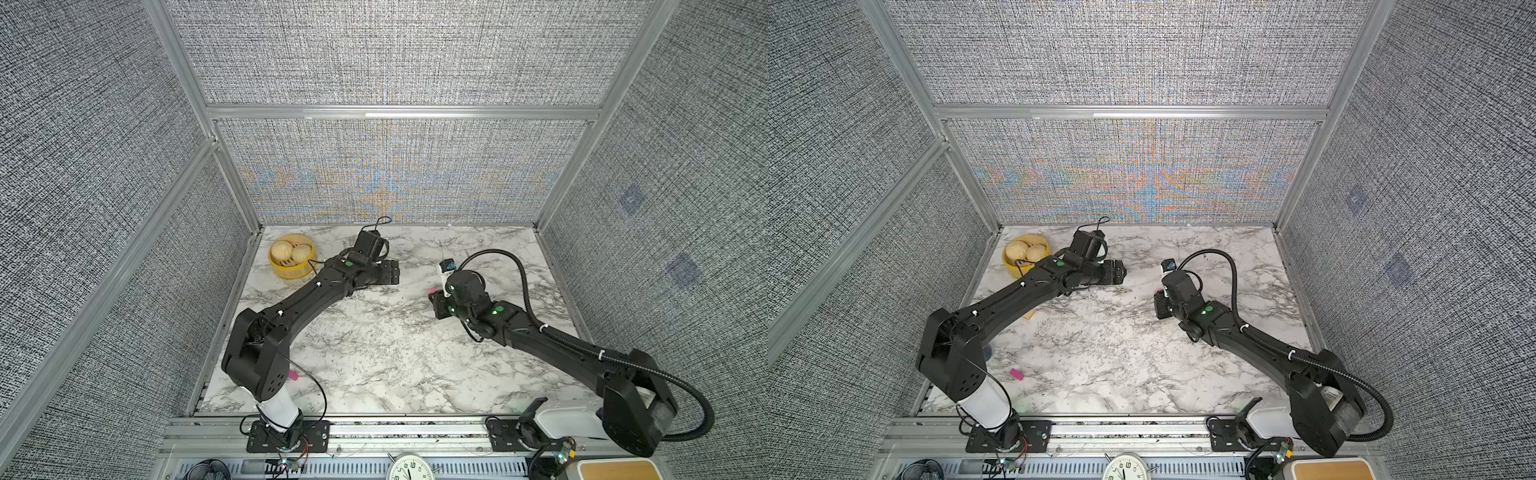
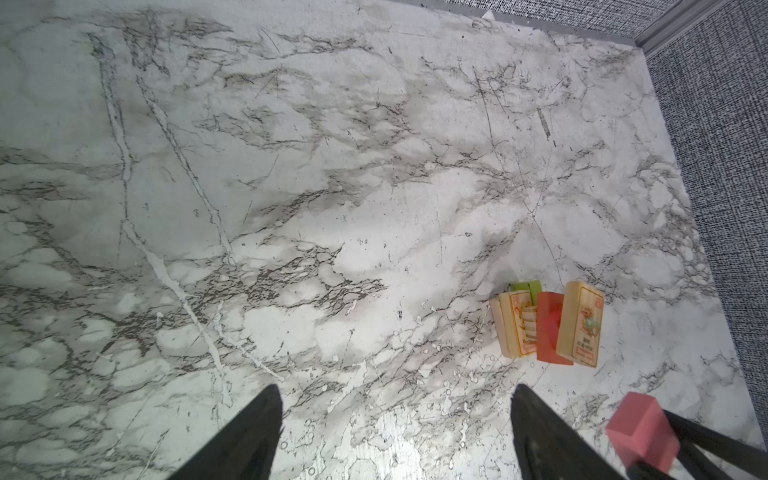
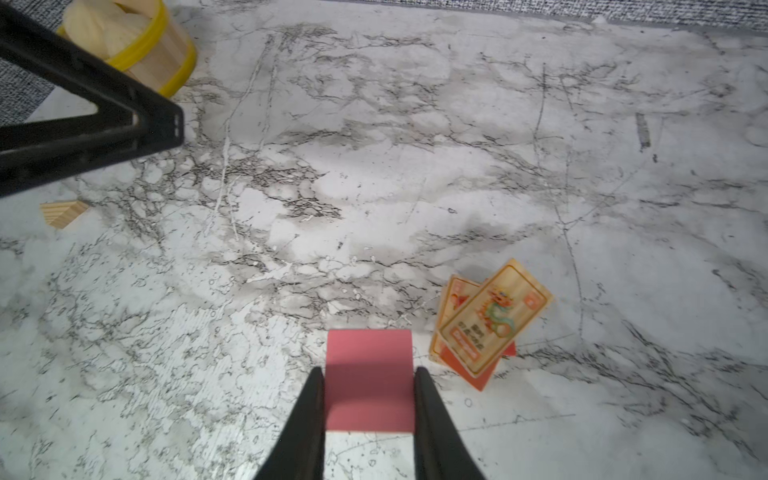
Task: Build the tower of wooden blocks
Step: 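Carry the pink cube with the right gripper over the stack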
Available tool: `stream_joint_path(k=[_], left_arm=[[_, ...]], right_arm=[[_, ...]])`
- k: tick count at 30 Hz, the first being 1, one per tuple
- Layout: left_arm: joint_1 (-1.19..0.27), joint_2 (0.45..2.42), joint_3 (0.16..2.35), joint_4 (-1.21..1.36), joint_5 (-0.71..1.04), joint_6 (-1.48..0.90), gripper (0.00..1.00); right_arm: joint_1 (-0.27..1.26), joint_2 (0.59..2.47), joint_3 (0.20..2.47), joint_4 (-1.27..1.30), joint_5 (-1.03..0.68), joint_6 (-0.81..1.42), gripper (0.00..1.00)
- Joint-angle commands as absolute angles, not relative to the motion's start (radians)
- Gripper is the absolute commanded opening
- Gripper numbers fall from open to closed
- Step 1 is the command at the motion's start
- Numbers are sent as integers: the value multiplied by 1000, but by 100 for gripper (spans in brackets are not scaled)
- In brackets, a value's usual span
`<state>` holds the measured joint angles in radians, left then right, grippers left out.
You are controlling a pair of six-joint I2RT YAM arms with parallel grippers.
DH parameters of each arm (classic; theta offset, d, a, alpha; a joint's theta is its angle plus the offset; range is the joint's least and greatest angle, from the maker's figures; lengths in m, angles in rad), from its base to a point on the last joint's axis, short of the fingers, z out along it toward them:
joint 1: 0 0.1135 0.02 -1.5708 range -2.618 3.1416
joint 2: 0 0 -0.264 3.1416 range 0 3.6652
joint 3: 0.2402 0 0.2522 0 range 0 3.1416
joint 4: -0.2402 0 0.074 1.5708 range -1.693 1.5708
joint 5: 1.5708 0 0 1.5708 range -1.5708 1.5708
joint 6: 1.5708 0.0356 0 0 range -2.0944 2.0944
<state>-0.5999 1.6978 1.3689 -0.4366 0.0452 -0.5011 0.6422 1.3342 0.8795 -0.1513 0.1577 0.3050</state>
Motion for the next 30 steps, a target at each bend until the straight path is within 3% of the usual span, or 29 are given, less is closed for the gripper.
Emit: stream_joint_path(k=[1, 12, 30], left_arm=[[-600, 1710, 1381, -413, 55, -485, 87], [-600, 1758, 1417, -445, 56, -459, 87], [-597, 1816, 1480, -516, 42, -466, 87]], right_arm=[[612, 1323, 873, -170, 133, 311, 20], [500, 1342, 875, -173, 52, 299, 20], [465, 1427, 919, -161, 36, 271, 20]])
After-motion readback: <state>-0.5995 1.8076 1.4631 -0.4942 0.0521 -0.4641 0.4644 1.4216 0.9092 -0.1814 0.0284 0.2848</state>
